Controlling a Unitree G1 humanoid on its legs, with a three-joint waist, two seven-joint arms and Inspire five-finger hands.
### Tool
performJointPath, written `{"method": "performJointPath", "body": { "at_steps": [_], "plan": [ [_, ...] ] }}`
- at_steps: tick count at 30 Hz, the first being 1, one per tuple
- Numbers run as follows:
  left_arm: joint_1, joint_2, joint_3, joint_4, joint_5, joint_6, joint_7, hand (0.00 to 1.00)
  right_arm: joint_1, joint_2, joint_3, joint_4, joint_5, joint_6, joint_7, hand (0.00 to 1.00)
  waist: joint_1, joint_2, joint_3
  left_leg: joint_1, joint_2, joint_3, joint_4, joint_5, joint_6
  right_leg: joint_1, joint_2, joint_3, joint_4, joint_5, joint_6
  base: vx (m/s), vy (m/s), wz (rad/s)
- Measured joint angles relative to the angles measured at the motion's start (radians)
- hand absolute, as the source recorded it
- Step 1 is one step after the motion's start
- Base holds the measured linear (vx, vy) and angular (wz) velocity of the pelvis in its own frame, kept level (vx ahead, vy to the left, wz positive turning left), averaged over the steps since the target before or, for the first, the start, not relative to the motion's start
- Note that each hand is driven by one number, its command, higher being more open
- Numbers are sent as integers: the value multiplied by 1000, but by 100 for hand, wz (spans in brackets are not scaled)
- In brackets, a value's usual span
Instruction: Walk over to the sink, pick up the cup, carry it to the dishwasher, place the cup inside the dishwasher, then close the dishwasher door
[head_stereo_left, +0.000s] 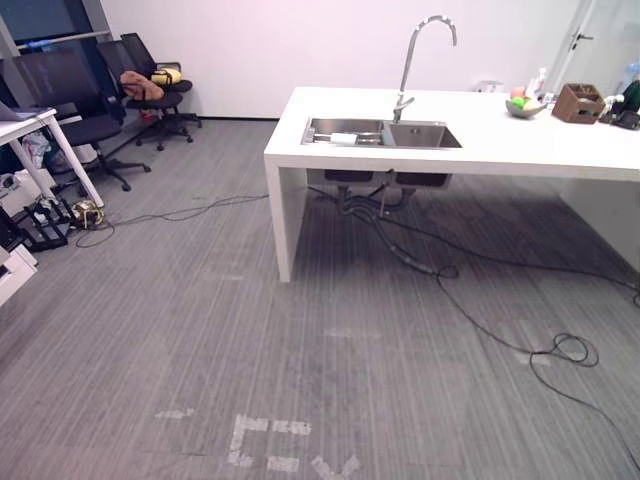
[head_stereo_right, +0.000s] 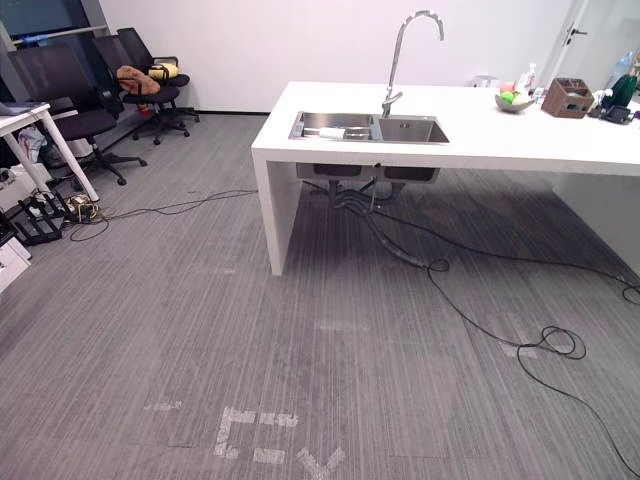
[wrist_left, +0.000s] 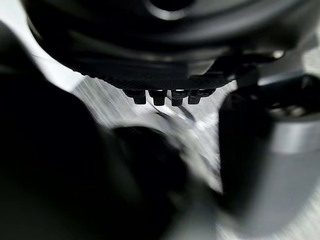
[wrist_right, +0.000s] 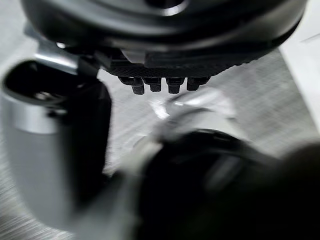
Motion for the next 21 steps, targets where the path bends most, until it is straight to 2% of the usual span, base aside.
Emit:
{"method": "performJointPath", "body": {
  "at_steps": [4, 7, 10, 15, 21],
  "plan": [
    [-32, 17, -81, 26, 19, -64, -1, 100, -59, -1, 79, 1, -179, -103, -48, 100, 4, -3, 3, 38, -7, -26, -49, 22, -5, 33, 0, -27, -24, 0, 1, -3, -21, 16],
    [-38, 9, -108, 14, 44, -98, -5, 100, -88, -7, 115, 0, -207, -136, -40, 100, 5, -4, 14, 37, -9, -32, -49, 23, -5, 38, -1, -35, -29, 1, 2, -22, -19, 11],
    [-47, 0, -146, 10, 66, -142, -5, 100, -108, -10, 120, 0, -199, -104, -18, 100, 5, -4, 25, 38, -9, -38, -50, 24, -6, 41, -1, -39, -30, 1, 2, -29, -28, 4],
    [-53, -3, -167, 9, 72, -211, -13, 100, -126, -24, 139, 5, -100, -16, 43, 100, 0, -2, 42, 38, -11, -47, -54, 25, -6, 49, -1, -51, -37, 0, 2, -32, -34, 6],
    [-49, -7, -167, 2, 59, -229, 14, 100, -129, -28, 139, 14, -24, 22, 45, 100, -5, -2, 44, 39, -11, -52, -54, 26, -6, 56, -1, -57, -43, 0, 2, -19, -25, 3]
  ]
}}
